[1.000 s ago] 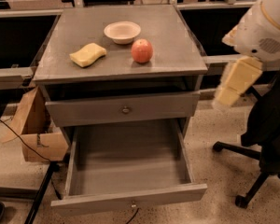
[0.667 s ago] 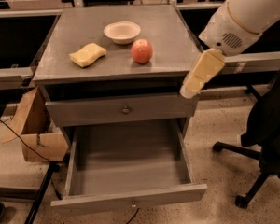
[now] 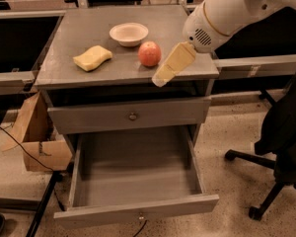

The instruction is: Place apple into middle drawer

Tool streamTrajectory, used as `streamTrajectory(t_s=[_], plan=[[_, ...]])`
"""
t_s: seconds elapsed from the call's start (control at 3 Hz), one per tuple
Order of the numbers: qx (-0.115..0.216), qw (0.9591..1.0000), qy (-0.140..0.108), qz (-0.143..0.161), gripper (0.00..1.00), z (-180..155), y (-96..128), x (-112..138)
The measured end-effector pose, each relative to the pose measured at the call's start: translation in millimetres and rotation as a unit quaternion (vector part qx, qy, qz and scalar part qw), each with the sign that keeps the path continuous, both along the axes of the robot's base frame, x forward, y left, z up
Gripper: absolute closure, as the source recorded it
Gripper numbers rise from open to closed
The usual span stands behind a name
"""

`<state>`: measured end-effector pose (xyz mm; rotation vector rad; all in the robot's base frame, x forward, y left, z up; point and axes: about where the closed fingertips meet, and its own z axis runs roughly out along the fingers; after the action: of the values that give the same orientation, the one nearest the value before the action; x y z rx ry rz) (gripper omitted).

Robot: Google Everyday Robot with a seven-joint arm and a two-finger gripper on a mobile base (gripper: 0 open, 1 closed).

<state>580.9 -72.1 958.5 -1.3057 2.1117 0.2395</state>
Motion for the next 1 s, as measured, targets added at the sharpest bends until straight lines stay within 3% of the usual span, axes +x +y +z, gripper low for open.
streamTrajectory(t_s=[0.33,1.0], plan=[[0.021,0.9995,-0.012,-0.021,0.00,-2,-2,8],[0.102,0.9877,-0.052,-0.106,0.00,-24,7,110]])
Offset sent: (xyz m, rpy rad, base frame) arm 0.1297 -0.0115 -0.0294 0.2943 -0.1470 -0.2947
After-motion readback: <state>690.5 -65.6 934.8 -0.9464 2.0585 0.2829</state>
